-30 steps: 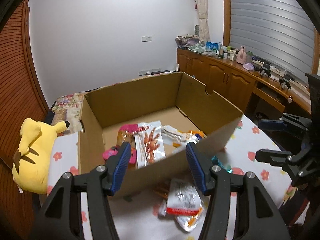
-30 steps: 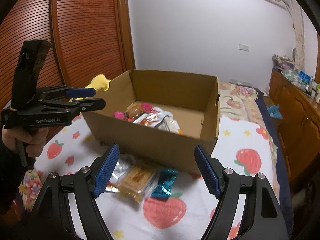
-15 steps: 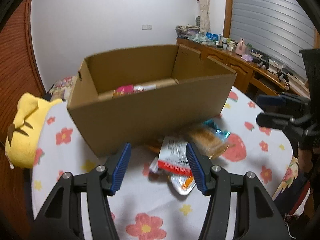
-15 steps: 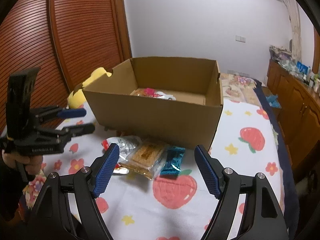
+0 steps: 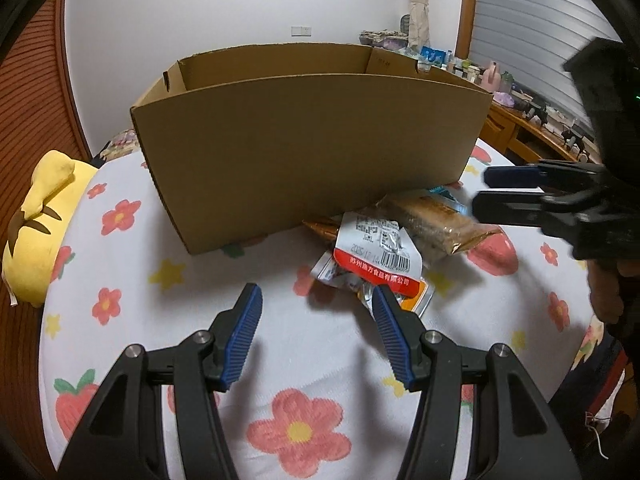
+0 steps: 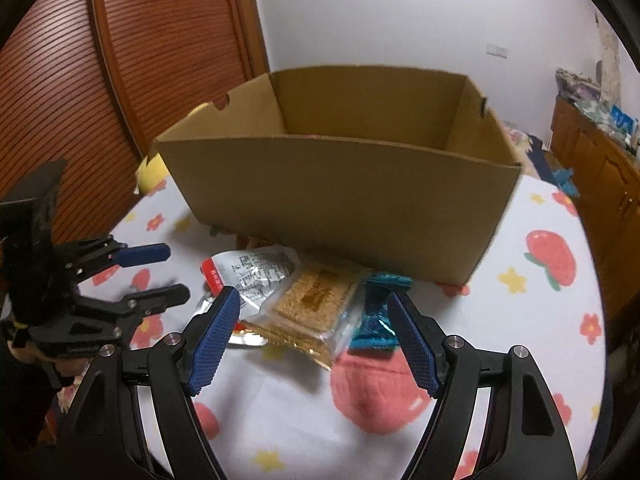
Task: Organize snacks
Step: 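Lower both tools to the snacks beside the box and grasp the sesame bar with the right tool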
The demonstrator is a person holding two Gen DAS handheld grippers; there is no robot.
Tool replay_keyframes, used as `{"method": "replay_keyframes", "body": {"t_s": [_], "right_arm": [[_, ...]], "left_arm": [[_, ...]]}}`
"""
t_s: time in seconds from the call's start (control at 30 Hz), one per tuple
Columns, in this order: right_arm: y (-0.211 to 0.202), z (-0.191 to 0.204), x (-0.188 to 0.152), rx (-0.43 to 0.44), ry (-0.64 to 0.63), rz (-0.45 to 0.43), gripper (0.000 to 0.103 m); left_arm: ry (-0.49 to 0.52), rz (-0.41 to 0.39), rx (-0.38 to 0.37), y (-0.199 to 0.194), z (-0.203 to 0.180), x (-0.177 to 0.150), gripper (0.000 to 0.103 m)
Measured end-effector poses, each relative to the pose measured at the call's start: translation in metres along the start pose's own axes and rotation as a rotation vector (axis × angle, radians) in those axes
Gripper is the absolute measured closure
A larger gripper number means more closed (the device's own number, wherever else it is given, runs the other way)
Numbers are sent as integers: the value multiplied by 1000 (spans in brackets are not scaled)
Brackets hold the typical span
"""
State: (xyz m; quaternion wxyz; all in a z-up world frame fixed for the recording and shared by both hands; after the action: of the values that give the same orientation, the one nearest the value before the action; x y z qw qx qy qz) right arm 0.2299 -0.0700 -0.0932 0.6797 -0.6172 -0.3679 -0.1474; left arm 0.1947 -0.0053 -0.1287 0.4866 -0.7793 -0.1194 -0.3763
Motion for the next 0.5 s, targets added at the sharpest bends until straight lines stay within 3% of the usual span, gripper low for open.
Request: {"method": "replay_keyframes", "body": {"t_s": [0.27, 0.5], "right_arm": [[40, 1, 6, 19, 12, 95, 25], [51, -2, 3, 26, 26, 139, 25]], "left_arm": [[-7, -10, -14, -2, -3, -1, 45], [-3, -21, -18, -4, -7, 1, 45]]}}
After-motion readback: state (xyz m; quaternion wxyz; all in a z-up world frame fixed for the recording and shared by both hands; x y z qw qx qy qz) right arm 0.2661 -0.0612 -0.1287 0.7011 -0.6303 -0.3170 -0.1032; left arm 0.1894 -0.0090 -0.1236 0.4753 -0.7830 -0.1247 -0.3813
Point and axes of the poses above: each gripper's, at about its wrist camera, not at the fingertips, and y roughly the way its jaws point, z to its left, x to its top, the point moved 6 cm from there along y, roughly the way its jaws point, and after that the axes turned 14 degrees about -x, right-handed, at the moved point
